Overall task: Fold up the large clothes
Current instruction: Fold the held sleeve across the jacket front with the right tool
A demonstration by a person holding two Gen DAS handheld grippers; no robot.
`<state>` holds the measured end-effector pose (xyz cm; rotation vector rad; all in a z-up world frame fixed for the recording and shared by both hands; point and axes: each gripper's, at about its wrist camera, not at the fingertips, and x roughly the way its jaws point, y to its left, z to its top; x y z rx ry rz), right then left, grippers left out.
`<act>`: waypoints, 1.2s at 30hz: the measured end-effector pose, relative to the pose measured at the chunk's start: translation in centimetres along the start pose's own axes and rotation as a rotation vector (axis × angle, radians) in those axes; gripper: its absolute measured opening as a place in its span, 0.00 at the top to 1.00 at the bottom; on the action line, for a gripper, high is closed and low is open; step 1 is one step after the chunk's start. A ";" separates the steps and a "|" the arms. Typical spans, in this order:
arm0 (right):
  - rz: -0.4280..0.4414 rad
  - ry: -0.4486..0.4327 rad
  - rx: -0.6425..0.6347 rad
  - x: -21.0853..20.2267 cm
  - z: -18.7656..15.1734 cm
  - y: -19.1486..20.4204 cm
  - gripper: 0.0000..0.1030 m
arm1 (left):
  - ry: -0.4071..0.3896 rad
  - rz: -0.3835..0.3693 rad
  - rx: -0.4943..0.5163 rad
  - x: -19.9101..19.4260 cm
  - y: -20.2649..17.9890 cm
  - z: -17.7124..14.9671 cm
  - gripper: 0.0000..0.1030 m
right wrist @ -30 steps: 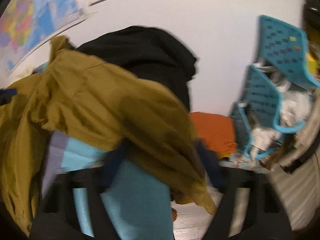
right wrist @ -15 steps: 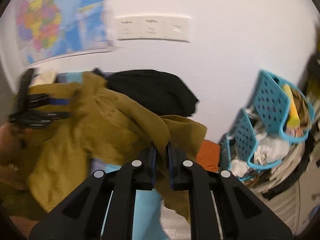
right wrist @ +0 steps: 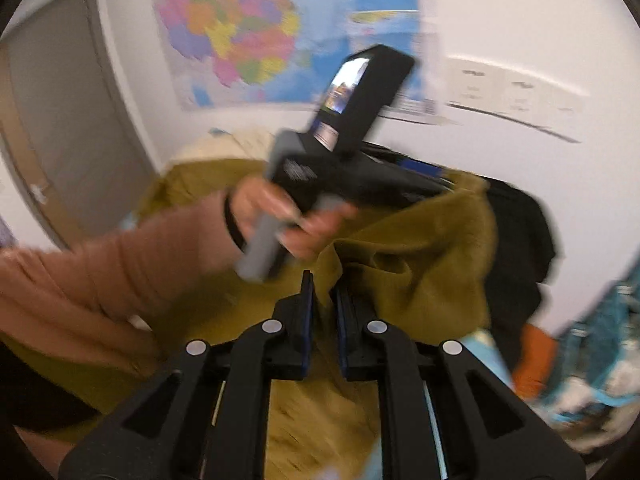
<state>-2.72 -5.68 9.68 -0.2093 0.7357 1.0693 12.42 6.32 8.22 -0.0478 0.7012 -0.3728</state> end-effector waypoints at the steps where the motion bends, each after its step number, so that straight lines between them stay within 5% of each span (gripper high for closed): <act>1: 0.028 -0.008 0.023 1.4 0.4 -0.2 0.87 | 0.009 0.021 -0.001 -0.2 0.5 -0.5 0.47; 4: 0.045 0.032 0.068 5.4 0.5 -1.1 0.72 | 0.047 0.056 -0.046 -1.2 3.7 -2.5 0.46; 6: 0.066 0.059 0.093 7.0 -0.1 -1.7 0.42 | 0.067 0.071 -0.076 -2.6 6.1 -4.5 0.45; 8: -0.058 0.016 0.077 6.3 -1.3 -1.9 0.41 | 0.086 0.116 -0.066 -4.2 7.8 -6.6 0.45; 13: -0.056 -0.045 0.091 3.4 -5.3 -1.3 0.24 | 0.106 0.098 -0.054 -7.8 9.4 -11.1 0.42; 19: -0.167 0.138 0.027 7.8 -9.1 1.1 0.24 | 0.134 0.043 -0.010 -9.8 8.3 -14.5 0.39; 22: -0.291 0.238 -0.037 11.0 -10.1 1.0 0.44 | 0.130 0.035 0.000 -10.5 7.8 -15.8 0.36; 23: -0.287 0.257 -0.024 11.6 -10.1 0.6 0.75 | 0.130 0.034 -0.008 -10.7 7.8 -16.1 0.36; 24: -0.251 0.254 0.003 11.5 -9.9 0.2 0.91 | 0.130 0.035 -0.015 -10.9 7.8 -16.3 0.36; 27: -0.140 0.167 0.082 9.3 -9.0 -0.8 0.94 | 0.119 0.040 -0.042 -12.3 8.7 -17.0 0.36; 30: 0.058 0.033 0.180 6.6 -7.0 -0.6 0.94 | 0.091 0.048 -0.067 -14.4 9.8 -17.4 0.36; 34: 0.301 -0.131 0.164 5.4 -2.8 2.7 0.94 | 0.015 0.031 -0.113 -18.0 11.3 -17.0 0.36; 36: 0.344 -0.169 0.152 6.0 -1.6 3.8 0.94 | -0.040 0.053 -0.120 -20.0 12.0 -16.8 0.36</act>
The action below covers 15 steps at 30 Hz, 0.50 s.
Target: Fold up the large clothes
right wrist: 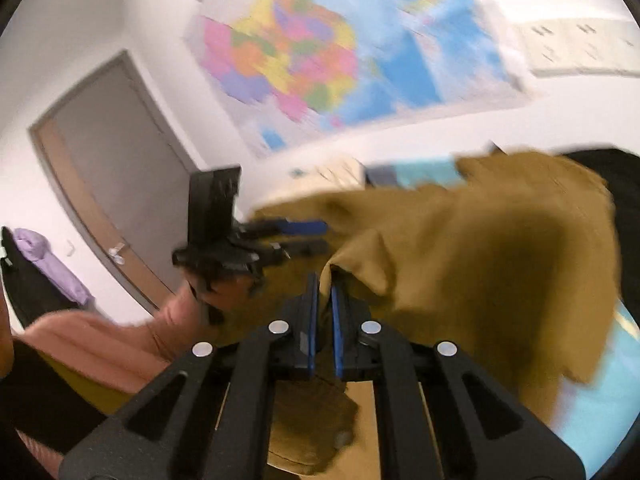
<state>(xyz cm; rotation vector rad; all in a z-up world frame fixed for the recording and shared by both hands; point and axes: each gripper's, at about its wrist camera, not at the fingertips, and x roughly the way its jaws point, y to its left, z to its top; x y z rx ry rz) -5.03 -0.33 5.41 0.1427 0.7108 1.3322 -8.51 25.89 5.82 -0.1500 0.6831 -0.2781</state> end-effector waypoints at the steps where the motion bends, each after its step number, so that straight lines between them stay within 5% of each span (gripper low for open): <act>1: 0.030 -0.001 0.001 1.3 0.5 0.1 0.94 | -0.021 0.015 -0.007 -0.9 0.4 0.2 0.35; 8: 0.075 0.107 0.112 12.1 0.5 -3.2 0.85 | -0.017 0.078 -0.051 -3.2 2.4 -0.9 0.32; 9: 0.066 0.135 0.138 13.5 0.2 -3.9 0.65 | -0.003 0.071 -0.058 -3.0 2.7 -1.3 0.32; 11: 0.025 0.202 0.145 15.7 -0.4 -5.1 0.40 | 0.036 0.030 -0.078 -2.1 2.8 -2.4 0.28; 15: 0.022 0.157 0.127 12.8 -0.3 -5.7 0.40 | 0.131 -0.027 -0.077 0.5 2.1 -4.7 0.26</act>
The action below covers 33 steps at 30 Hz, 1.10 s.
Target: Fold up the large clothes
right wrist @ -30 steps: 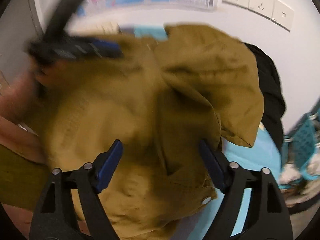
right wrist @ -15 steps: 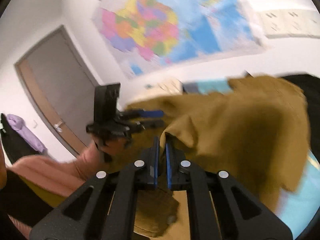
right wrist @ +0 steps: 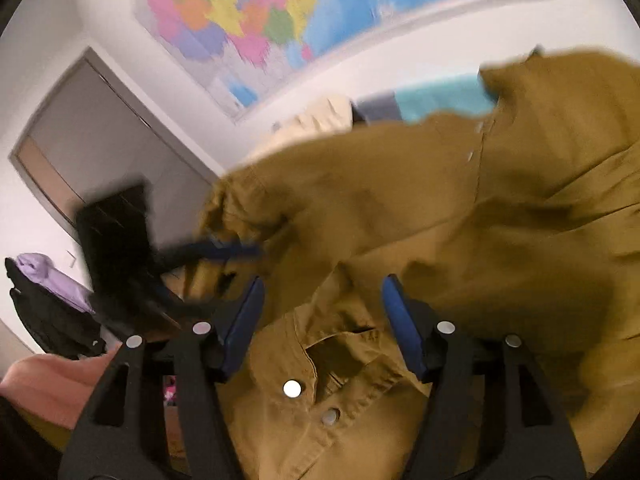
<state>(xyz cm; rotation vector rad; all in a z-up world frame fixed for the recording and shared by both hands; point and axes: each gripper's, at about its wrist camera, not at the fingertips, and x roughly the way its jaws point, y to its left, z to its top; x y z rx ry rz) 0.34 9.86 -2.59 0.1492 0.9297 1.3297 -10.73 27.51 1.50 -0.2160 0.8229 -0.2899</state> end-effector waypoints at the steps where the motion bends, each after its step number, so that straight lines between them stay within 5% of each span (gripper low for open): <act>1: -0.025 -0.043 -0.023 -2.2 0.0 0.1 0.40 | 0.025 -0.007 0.007 0.8 -0.2 -0.4 0.25; 3: -0.124 -0.135 -0.050 -6.1 0.5 -0.7 0.28 | 0.084 -0.024 0.014 2.7 -0.4 -0.9 0.21; 8: -0.426 -0.216 0.076 -11.5 0.7 -7.9 0.24 | 0.202 0.022 0.003 6.3 -0.1 -1.0 0.24; 9: -0.454 -0.218 0.129 -11.9 0.5 -9.9 0.24 | 0.208 0.028 0.006 6.6 -0.2 -1.1 0.31; 11: -0.479 -0.205 0.190 -12.2 0.0 -12.9 0.24 | 0.232 0.046 0.018 6.8 0.1 -0.7 0.77; 12: -0.475 -0.209 0.241 -12.2 -0.4 -14.6 0.24 | 0.239 0.056 0.008 6.8 0.4 -0.5 0.86; 14: -0.416 -0.206 0.288 -12.1 -1.0 -16.5 0.24 | 0.209 0.044 -0.006 5.8 1.2 0.3 0.88; 16: -0.360 -0.213 0.313 -11.9 -1.3 -17.4 0.24 | 0.138 0.125 0.006 3.6 2.3 1.9 0.88; 19: -0.326 -0.220 0.309 -11.3 -1.2 -17.9 0.20 | 0.082 0.181 0.026 1.4 3.3 3.7 0.84; 22: -0.306 -0.200 0.310 -10.3 -0.7 -18.0 0.22 | 0.134 0.180 -0.013 2.0 5.2 4.5 0.55; 23: -0.306 -0.192 0.305 -9.6 -0.4 -17.9 0.27 | 0.160 0.181 -0.026 2.6 5.4 4.6 0.47; 26: -0.334 -0.161 0.271 -9.0 -0.3 -17.9 0.75 | 0.200 0.146 -0.050 4.1 6.6 4.0 0.40; 27: -0.345 -0.169 0.263 -9.1 -0.3 -17.7 0.81 | 0.196 0.135 -0.052 4.2 6.7 3.7 0.38; 29: -0.353 -0.193 0.253 -9.9 -0.2 -17.5 0.87 | 0.175 0.111 -0.048 3.7 6.8 3.6 0.27; 33: -0.361 -0.245 0.274 -11.3 -0.3 -17.7 0.90 | 0.166 0.076 -0.034 3.7 7.1 3.2 0.23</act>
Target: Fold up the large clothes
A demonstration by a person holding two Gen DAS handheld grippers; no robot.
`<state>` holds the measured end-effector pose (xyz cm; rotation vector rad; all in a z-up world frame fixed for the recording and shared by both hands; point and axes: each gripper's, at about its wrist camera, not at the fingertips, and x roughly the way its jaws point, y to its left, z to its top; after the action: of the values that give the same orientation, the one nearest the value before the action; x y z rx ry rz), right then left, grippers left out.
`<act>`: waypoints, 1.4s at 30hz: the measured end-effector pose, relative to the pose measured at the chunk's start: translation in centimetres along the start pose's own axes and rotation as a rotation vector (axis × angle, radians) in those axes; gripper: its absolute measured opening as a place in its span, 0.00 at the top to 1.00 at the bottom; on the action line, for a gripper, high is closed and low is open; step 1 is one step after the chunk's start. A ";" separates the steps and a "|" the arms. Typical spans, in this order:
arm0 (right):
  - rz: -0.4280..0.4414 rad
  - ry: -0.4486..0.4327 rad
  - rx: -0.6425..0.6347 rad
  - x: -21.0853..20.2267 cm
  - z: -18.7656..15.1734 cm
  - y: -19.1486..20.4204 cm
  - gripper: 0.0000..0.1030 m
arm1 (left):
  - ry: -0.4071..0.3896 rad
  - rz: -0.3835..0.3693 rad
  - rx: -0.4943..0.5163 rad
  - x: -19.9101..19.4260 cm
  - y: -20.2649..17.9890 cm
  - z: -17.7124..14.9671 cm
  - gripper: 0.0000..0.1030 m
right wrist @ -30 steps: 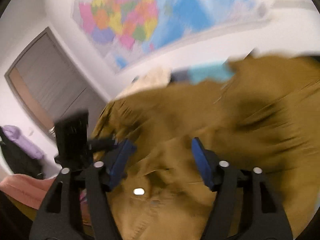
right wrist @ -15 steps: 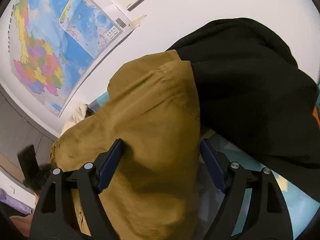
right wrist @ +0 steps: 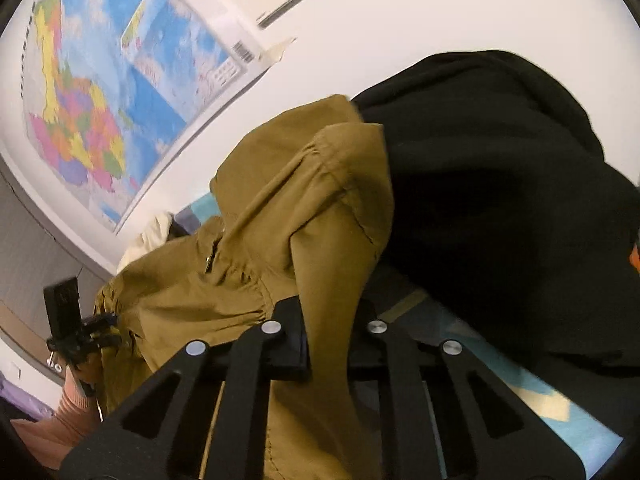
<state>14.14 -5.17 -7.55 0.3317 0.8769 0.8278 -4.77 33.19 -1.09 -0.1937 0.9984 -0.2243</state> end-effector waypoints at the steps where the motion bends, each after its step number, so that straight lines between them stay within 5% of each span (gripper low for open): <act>1: -0.005 0.007 0.005 0.2 -0.1 -0.2 0.90 | 0.016 0.010 0.016 0.3 -0.1 -0.1 0.23; 3: -0.010 0.010 0.016 0.6 -0.3 -0.5 0.90 | 0.042 0.043 0.034 1.2 -0.3 0.0 0.37; 5: -0.002 0.007 0.036 0.9 -0.4 -0.7 0.90 | 0.055 0.071 0.034 2.0 -0.1 0.7 0.70; 7: 0.004 0.000 0.038 0.7 -0.6 -1.0 0.90 | 0.027 0.063 0.014 1.3 0.4 1.5 0.86; 10: 0.004 -0.008 0.028 0.3 -0.6 -0.9 0.90 | -0.063 0.081 0.001 -0.9 0.8 3.2 0.94; 13: -0.015 -0.006 0.019 0.5 -0.7 -0.8 0.90 | -0.110 0.111 0.003 -1.7 1.3 4.6 0.94; 15: -0.020 -0.002 0.033 0.7 -0.8 -1.0 0.89 | -0.062 0.154 0.008 -0.1 1.9 5.0 0.92; 19: -0.083 -0.005 0.031 0.7 -1.0 -0.6 0.72 | 0.021 0.272 0.009 3.6 2.8 4.7 0.74; 21: -0.152 -0.025 0.013 -0.1 -1.0 0.3 0.65 | 0.011 0.259 -0.006 3.6 3.5 4.3 0.71; 25: -0.242 -0.118 -0.104 -2.8 -1.5 4.1 0.60 | -0.028 0.263 -0.011 1.6 3.8 4.0 0.48; 29: -0.219 -0.094 -0.241 -2.0 -1.8 8.2 0.53 | -0.097 0.277 0.026 -0.5 2.9 3.9 0.46; 33: -0.258 -0.028 -0.329 1.7 -1.8 9.8 0.48 | -0.081 0.276 0.050 0.2 1.9 4.3 0.46; 39: -0.310 -0.005 -0.094 2.0 -1.4 4.4 0.50 | -0.004 0.304 0.036 3.0 2.7 3.4 0.46; 42: -0.343 -0.060 -0.076 -0.7 -1.9 4.5 0.39 | -0.015 0.303 0.025 2.6 3.0 3.4 0.47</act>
<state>10.16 -2.86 -5.73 0.1328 0.8152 0.5287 -0.26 35.56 -2.16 -0.0195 0.9962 0.0416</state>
